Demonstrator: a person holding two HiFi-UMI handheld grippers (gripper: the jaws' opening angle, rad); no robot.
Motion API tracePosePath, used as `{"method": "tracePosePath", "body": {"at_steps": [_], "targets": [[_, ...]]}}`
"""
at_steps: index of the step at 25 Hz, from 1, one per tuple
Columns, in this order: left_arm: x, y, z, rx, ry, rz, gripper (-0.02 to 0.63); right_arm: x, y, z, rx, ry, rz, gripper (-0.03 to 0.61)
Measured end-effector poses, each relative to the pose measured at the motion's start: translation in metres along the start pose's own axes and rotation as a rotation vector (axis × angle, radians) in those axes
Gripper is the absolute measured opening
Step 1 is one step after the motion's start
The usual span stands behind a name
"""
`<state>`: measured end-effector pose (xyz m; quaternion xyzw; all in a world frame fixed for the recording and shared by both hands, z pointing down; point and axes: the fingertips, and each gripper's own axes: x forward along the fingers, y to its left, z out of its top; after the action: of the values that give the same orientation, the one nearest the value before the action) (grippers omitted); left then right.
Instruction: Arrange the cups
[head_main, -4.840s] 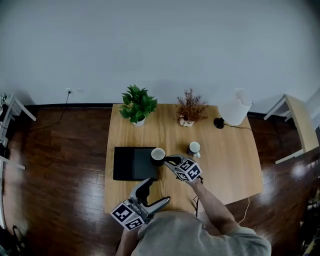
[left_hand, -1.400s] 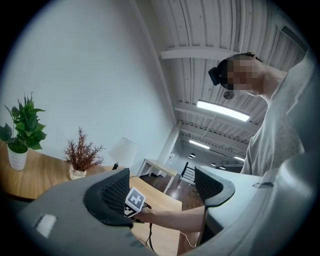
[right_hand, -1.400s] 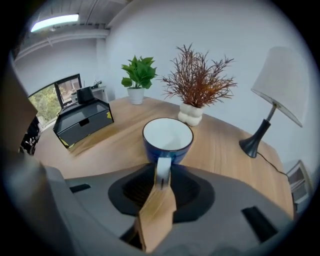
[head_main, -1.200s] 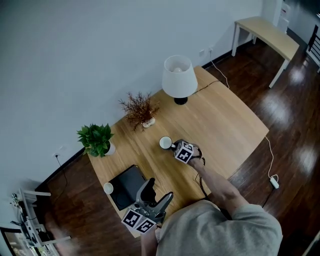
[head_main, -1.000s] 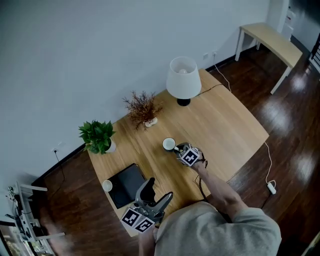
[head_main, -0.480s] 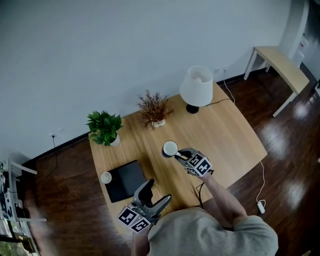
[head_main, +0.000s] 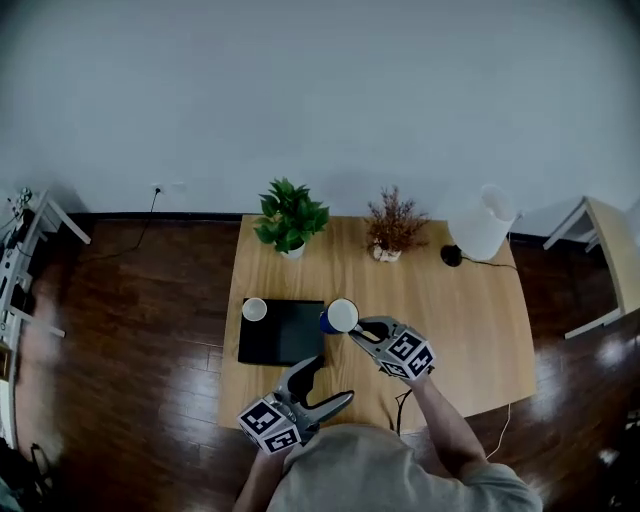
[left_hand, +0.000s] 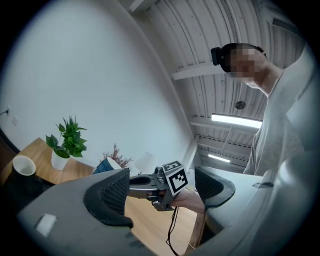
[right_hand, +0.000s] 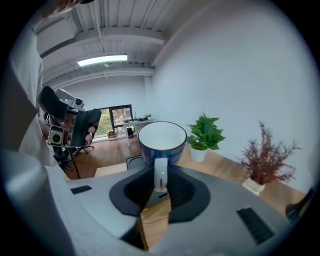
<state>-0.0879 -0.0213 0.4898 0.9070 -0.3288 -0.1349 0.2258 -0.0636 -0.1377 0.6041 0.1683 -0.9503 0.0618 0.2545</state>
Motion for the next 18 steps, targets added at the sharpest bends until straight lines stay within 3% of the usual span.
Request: {"method": "tracePosePath", "body": {"at_steps": [5,11,18], "targets": [[-0.04,0.019,-0.003,0.008,-0.036,0.111,0.393,0.059,0.045,0.018,-0.117,0.062,0.142,0.083],[-0.094,0.048,-0.006,-0.023,-0.09,0.254,0.393,0.135,0.1,0.009,-0.243,0.186,0.272,0.083],[-0.123,0.059,-0.008,-0.037,-0.12,0.316,0.393,0.197,0.122,-0.023,-0.299,0.3,0.287,0.083]]}}
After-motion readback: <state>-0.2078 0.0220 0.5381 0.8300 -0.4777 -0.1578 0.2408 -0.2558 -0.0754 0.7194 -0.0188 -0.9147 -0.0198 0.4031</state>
